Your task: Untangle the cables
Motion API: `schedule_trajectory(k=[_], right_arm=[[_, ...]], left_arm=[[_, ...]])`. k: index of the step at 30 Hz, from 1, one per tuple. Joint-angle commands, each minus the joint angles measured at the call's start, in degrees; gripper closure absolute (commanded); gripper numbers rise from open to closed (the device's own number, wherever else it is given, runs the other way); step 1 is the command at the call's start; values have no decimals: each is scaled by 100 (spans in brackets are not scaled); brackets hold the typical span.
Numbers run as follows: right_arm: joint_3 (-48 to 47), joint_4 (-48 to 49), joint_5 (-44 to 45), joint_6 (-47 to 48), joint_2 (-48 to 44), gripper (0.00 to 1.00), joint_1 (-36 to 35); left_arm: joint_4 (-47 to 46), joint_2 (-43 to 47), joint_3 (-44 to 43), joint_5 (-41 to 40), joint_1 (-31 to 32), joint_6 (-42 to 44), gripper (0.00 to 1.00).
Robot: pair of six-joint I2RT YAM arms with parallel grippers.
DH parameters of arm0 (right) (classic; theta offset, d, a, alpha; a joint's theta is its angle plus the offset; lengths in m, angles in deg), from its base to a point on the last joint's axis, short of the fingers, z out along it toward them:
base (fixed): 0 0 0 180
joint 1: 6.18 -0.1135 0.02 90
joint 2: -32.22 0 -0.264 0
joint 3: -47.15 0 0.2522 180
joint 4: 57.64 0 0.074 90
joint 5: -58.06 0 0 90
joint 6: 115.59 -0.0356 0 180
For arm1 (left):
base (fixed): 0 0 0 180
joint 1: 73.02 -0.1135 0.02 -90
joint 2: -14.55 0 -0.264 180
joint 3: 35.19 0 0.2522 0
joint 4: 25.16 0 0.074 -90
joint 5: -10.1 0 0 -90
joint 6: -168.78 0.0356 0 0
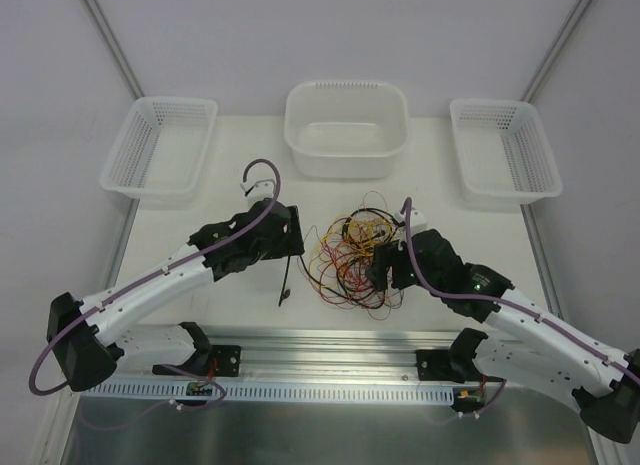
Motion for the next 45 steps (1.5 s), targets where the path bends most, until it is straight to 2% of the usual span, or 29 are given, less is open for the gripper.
schedule_trajectory(k=[1,6,10,11,13,14,18,22,28,32,36,37,39,41,42,45], right_arm=[[107,64,80,-86,-113,23,-28],[169,170,54,-112,-60,22,-37],[177,231,28,-112,37,22,-46],[160,240,19,-103,45,22,-37],[143,302,1,-103,142,19,-46],[116,319,-7,-95,186,18,-46],[-147,460,19,-68,528,14,-46],[-541,574,194,-243,1046,11,-37],[-1272,776,291,-305,2311,10,-28],[-1510,1022,344,-481,3278,13,86],[-1317,1373,55,-885,4139,27,419],[-1264,1391,37,-929,4220,38,481],[-1115,1339,28,-947,4299,46,640],[-983,1243,54,-956,4221,63,771],[-817,1216,71,-973,4151,81,824],[-588,900,291,-1000,3747,94,1061]], left_arm=[[150,-313,-287,-90,-157,280,17],[150,-813,-525,297,-157,413,28],[150,-1017,-560,429,-157,430,51],[141,-1034,-560,516,-157,422,67],[141,-1043,-578,596,-149,456,83],[141,-1026,-586,683,-149,474,98],[141,-720,-674,728,-61,685,100],[150,-367,-885,780,150,1280,100],[150,-16,-1298,1429,185,2028,100],[159,204,-1597,1781,185,2258,100],[150,502,-2061,1993,185,2416,100],[159,556,-2150,1994,185,2434,100],[176,713,-2430,1906,194,2487,100],[176,811,-2625,1748,185,2539,100],[185,898,-2852,1521,185,2601,100],[238,987,-3389,872,185,2802,100]])
